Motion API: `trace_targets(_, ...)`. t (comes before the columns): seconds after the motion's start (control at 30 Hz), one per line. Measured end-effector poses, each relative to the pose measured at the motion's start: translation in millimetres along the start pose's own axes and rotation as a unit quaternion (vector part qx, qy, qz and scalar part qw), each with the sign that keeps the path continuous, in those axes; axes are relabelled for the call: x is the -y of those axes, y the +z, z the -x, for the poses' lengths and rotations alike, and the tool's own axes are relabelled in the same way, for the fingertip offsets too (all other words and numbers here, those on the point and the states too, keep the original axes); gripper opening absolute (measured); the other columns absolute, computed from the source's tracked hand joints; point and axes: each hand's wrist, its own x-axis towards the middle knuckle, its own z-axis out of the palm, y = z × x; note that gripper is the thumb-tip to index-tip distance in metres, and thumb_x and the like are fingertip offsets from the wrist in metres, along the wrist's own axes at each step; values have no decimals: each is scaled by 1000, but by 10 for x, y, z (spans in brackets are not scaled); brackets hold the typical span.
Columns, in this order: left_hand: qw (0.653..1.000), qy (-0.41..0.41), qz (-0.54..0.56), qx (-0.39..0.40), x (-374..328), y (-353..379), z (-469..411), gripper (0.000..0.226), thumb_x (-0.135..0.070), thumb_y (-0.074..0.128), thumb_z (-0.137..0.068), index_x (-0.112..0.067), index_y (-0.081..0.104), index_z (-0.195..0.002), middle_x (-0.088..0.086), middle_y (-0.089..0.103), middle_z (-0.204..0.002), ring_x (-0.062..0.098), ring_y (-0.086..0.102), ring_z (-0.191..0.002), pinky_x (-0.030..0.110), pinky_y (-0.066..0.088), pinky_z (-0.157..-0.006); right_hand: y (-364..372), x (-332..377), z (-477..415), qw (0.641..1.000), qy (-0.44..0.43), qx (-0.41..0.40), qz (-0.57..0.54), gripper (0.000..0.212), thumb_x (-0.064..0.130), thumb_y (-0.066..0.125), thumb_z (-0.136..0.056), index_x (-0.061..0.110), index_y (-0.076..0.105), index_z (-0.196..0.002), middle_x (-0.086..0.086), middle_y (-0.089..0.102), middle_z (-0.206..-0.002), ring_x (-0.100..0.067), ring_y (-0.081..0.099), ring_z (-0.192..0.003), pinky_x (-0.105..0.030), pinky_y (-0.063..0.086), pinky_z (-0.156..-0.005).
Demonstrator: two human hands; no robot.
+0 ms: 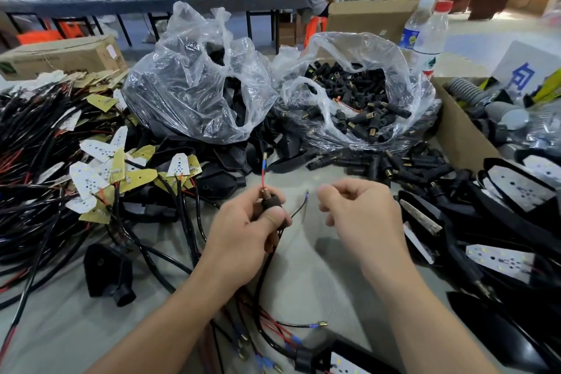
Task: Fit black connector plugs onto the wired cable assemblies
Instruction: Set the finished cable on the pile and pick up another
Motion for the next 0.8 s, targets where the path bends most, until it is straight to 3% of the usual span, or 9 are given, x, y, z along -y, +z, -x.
trace_targets(0.03, 1000, -4, 11, -6, 5, -12, -3, 23, -8, 62, -93, -29, 66, -86, 6, 74, -76, 15, 52, -53, 28, 45, -48, -7, -7, 2, 999, 14, 5, 41, 24, 41, 68, -84, 21, 75, -72, 7, 72, -63, -13, 68, -59, -31, 54, -61)
trace_targets(0.1, 999, -16, 36, -14, 15, -28, -4, 34, 1, 56, -99, -28, 67, -85, 5, 74, -76, 15, 51, -52, 27, 45, -48, 40, 9, 29, 995, 53, 82, 23, 34, 41, 64, -87, 12, 73, -73, 1, 72, -61, -16, 67, -50, -27, 47, -50)
trace_targets(0.2, 997, -22, 73, -16, 4, -30, -8, 37, 2, 54, -100, -27, 69, -82, 5, 72, -73, 16, 51, -50, 24, 45, -48, 219, 55, 99, 964, 119, 178, -156, 29, 24, 63, -93, 1, 71, -78, -8, 69, -66, -21, 62, -51, -28, 42, -49)
trace_targets(0.27, 995, -21, 94, -11, -7, -30, -13, 41, 3, 53, -100, -29, 70, -79, 4, 69, -70, 16, 50, -48, 23, 45, -47, 298, 96, 113, 949, 117, 185, -228, 11, 10, 61, -94, 6, 71, -91, -9, 69, -69, -19, 57, -56, -31, 44, -56)
trace_targets(0.33, 993, -24, 118, -16, -13, -27, -17, 33, 5, 53, -100, -20, 68, -84, 6, 69, -70, 14, 49, -47, 22, 45, -45, 302, 130, 88, 938, 117, 177, -273, 21, 0, 58, -94, 12, 68, -108, -8, 73, -74, -16, 57, -60, -28, 47, -62)
trace_targets(0.53, 981, -59, 175, -53, -25, -16, -39, 18, 4, 51, -101, -9, 61, -94, 9, 71, -72, 10, 51, -47, 20, 45, -45, 138, 147, 17, 909, 117, 165, -364, 26, 6, 50, -102, 7, 75, -93, -6, 66, -68, -10, 58, -59, -22, 43, -58)
trace_targets(0.67, 976, -72, 196, -66, -36, -31, -43, 15, 2, 51, -102, -8, 61, -97, 9, 71, -72, 10, 53, -47, 20, 46, -45, 192, 134, 36, 936, 76, 164, -302, 28, 9, 53, -99, 8, 74, -80, -6, 64, -66, -11, 55, -61, -23, 41, -60)
trace_targets(0.73, 973, -77, 206, -71, -50, -36, -42, 15, 2, 51, -102, -8, 61, -98, 8, 72, -71, 10, 54, -47, 20, 46, -45, 222, 117, 41, 960, 45, 152, -229, 18, 6, 59, -94, 10, 77, -92, -4, 69, -66, -11, 57, -65, -24, 44, -67)
trace_targets(0.8, 971, -82, 213, -74, -67, -45, -43, 16, 2, 50, -102, -8, 61, -98, 8, 72, -71, 9, 54, -47, 19, 46, -45, 236, 85, 43, 971, 22, 140, -194, 28, 7, 64, -89, 21, 72, -112, -5, 74, -67, -11, 59, -65, -26, 48, -70)
